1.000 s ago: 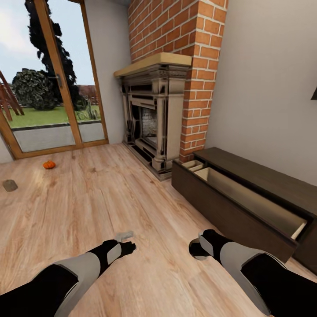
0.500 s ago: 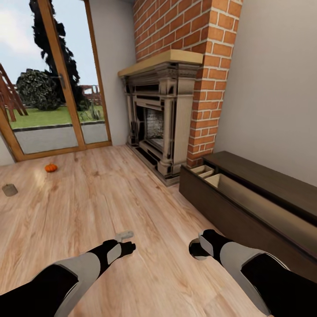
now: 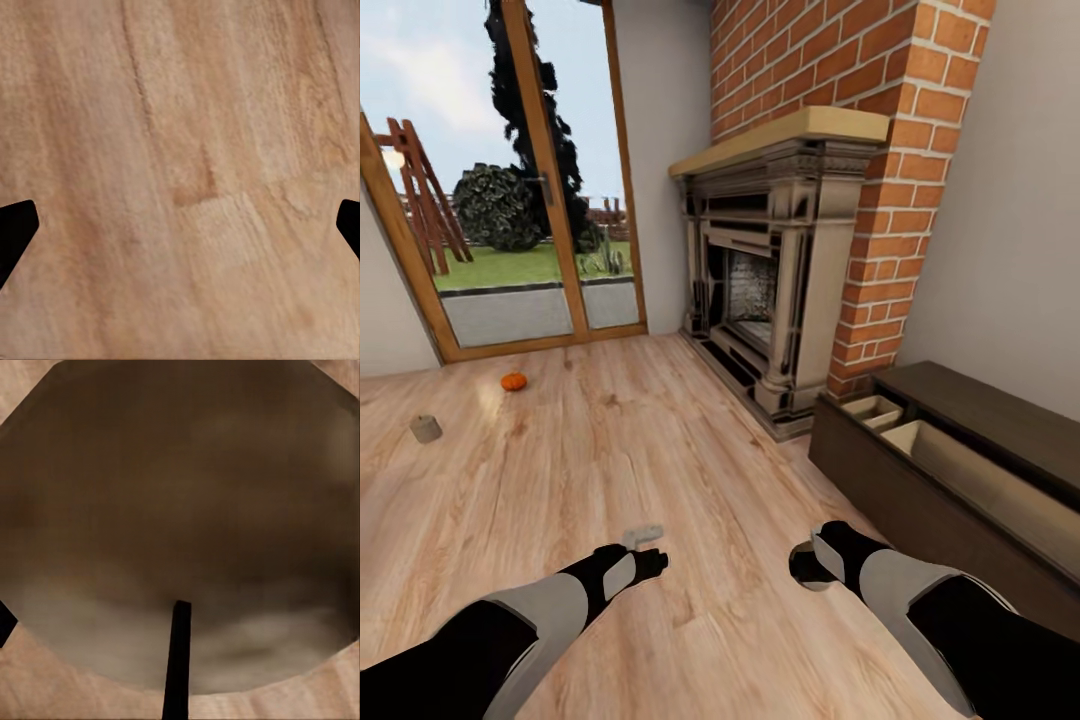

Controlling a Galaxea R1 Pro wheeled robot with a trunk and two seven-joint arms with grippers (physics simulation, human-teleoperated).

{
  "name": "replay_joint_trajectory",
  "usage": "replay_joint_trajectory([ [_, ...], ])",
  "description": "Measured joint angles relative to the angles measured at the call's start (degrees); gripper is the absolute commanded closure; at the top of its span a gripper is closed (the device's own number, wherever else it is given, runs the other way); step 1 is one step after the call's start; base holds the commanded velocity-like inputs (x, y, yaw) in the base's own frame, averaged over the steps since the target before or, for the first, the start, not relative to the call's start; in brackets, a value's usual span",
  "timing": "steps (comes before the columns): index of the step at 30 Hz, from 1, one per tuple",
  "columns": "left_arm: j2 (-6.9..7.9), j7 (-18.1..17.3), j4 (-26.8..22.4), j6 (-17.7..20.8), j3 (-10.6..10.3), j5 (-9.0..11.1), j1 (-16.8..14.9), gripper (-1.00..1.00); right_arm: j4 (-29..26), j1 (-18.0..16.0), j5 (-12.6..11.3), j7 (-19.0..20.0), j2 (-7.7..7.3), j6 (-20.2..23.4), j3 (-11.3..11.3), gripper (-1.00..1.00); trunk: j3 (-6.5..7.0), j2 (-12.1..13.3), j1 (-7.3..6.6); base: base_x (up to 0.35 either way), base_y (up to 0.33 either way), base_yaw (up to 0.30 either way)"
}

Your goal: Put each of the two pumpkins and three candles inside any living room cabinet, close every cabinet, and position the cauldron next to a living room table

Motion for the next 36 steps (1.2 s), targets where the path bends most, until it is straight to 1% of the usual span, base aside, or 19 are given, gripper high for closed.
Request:
replay_joint_trajectory([
  [18,0.00,0.0,0.0,0.0,0.0,0.0,0.0,-1.00,0.0,0.1,0.0,0.0,-0.02,0.0,0.0,1.00,0.78,0.0,0.00,0.301,0.135,0.246],
  [32,-0.09,0.0,0.0,0.0,0.0,0.0,0.0,-1.00,0.0,0.1,0.1,0.0,-0.10,0.0,0.0,1.00,0.81,0.0,0.00,0.301,0.132,0.018],
  [36,-0.09,0.0,0.0,0.0,0.0,0.0,0.0,-1.00,0.0,0.8,0.2,0.0,-0.06,0.0,0.0,1.00,0.81,0.0,0.00,0.301,0.132,0.000],
])
